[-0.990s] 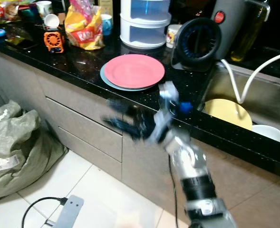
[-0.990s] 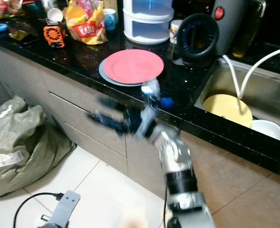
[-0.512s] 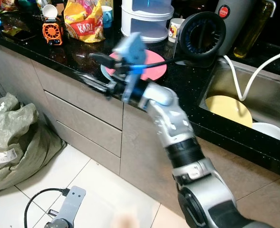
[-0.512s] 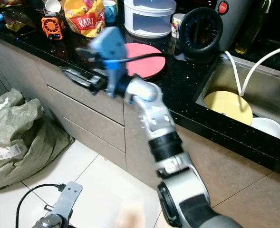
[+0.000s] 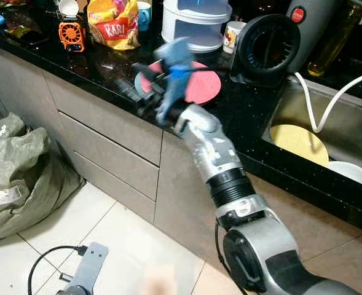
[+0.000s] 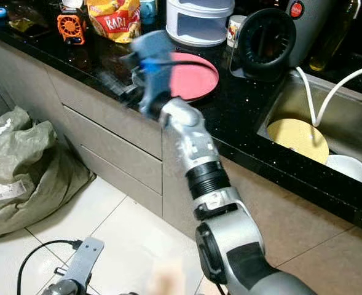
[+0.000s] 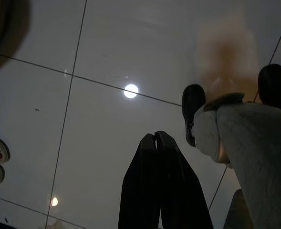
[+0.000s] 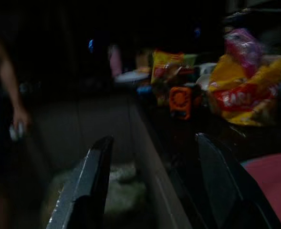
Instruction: Kitchen organization
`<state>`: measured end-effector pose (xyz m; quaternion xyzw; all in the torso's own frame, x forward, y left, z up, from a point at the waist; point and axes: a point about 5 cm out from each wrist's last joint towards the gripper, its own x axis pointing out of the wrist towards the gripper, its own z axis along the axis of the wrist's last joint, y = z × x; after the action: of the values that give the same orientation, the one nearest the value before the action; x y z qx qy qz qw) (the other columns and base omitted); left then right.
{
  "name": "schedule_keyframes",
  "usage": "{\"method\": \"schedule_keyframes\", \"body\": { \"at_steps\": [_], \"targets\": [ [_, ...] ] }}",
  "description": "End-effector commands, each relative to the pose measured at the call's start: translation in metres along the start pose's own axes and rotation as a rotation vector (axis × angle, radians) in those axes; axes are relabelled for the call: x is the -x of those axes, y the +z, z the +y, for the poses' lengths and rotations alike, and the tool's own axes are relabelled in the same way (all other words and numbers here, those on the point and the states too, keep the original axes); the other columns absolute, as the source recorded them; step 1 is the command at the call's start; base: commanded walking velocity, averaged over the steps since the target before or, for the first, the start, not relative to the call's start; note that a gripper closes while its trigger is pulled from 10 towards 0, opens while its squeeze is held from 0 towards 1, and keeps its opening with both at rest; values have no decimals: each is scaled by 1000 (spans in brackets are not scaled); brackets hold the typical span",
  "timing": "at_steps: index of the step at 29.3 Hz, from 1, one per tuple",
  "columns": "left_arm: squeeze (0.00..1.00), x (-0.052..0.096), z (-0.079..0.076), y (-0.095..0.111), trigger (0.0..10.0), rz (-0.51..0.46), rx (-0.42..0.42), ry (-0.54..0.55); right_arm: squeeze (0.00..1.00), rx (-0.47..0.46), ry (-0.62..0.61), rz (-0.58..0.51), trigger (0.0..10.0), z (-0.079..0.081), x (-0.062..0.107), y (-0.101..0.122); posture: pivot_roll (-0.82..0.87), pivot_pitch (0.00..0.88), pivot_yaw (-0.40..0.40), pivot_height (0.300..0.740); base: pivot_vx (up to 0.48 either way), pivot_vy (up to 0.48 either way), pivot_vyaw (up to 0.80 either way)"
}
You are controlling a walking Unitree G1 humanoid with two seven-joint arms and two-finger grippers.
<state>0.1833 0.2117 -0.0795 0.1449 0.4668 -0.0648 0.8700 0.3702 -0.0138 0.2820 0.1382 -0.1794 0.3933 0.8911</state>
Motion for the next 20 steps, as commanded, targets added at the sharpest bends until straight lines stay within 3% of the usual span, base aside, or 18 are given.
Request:
{"method": "schedule_keyframes", "body": {
  "at_steps": [1,3,5,8,18,20],
  "targets": [
    [0,1,-1,-5,10000,16,23,-5,0,-149,-1,-63,10000,-1,4,2,165,107,-75,740,307,0,0],
    [0,1,0,-6,10000,18,23,-3,0,-319,71,-179,10000,-2,19,9,162,102,-70,740,337,0,0],
    [0,1,1,-6,10000,18,23,-2,0,-352,113,-212,10000,0,26,11,162,102,-70,740,341,0,0],
    [0,2,2,-8,10000,23,14,-5,0,-401,301,-237,10000,14,60,8,153,102,-59,740,366,0,0],
    [0,2,4,-8,10000,20,5,1,0,-404,339,-193,10000,22,72,3,142,108,-45,740,378,0,0],
    [0,2,4,-7,10000,14,9,4,0,-399,343,-184,10000,23,73,2,142,107,-42,740,0,0,0]
  ]
}}
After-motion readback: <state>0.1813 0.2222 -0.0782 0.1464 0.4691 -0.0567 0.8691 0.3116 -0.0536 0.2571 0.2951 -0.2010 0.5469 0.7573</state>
